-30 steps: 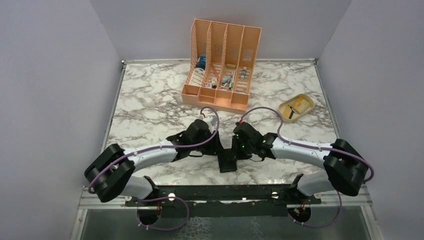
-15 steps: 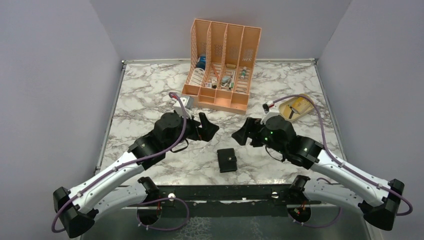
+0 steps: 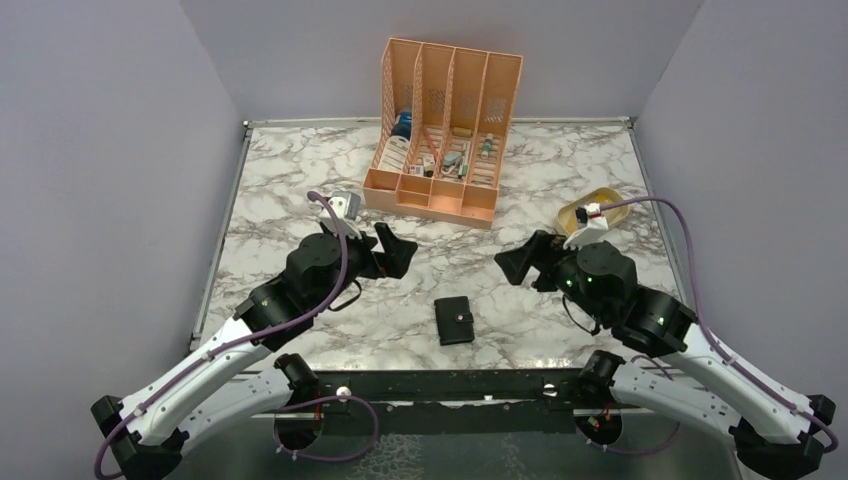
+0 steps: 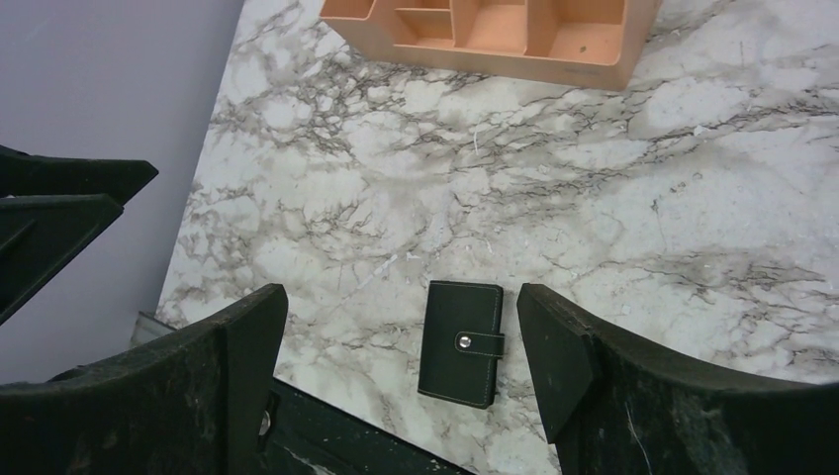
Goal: Put the credit cards into the card holder
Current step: Reset both arms
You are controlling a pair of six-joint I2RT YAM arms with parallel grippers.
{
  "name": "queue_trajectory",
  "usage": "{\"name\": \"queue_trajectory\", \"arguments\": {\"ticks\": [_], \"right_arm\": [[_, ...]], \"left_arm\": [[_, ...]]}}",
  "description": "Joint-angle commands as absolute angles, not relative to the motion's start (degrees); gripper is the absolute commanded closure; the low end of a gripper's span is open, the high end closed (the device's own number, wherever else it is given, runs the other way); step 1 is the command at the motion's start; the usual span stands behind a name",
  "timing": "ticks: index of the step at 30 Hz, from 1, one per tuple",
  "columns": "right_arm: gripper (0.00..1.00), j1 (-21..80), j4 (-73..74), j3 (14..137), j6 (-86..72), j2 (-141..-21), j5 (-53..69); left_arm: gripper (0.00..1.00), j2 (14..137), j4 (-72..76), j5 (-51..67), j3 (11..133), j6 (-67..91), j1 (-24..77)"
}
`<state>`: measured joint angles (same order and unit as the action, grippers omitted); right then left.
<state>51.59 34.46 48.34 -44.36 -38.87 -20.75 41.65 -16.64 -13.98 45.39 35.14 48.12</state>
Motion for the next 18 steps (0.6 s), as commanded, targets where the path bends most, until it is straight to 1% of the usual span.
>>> {"name": "queue_trajectory", "arguments": {"ticks": [1, 7, 18], "right_arm": [[0.12, 51.9, 35.4, 45.5, -46.8, -35.2, -25.1], [0.12, 51.9, 33.6, 43.6, -46.4, -32.0, -23.4], [0.12, 51.9, 32.0, 42.7, -46.0, -31.9, -21.9]], "left_arm": [[0.01, 41.0, -16.0, -16.3, 44.3, 35.4, 48.1], [0.01, 40.3, -14.8, -15.9, 42.6, 36.7, 48.1], [0.01, 39.6, -14.0, -15.1, 40.0, 37.8, 48.1]]}}
